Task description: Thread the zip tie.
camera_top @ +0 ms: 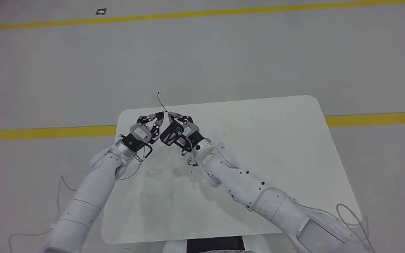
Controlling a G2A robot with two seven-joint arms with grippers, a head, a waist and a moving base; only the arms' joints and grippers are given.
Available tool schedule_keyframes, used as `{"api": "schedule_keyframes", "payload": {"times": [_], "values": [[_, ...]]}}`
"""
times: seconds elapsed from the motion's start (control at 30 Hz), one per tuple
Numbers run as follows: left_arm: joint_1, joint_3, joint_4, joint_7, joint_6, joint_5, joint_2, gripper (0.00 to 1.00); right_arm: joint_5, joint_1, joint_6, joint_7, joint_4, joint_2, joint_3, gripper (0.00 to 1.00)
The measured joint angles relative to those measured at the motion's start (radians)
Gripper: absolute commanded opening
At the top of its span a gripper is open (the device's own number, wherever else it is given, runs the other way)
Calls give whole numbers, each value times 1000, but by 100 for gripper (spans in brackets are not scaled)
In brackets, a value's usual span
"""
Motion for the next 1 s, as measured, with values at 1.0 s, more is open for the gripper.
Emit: {"api": "schedule_keyframes", "payload": {"times": [1.0], "values": [[0, 0, 0, 0, 0, 0, 0, 0, 0, -44, 26, 27, -67, 48, 54, 0]]}}
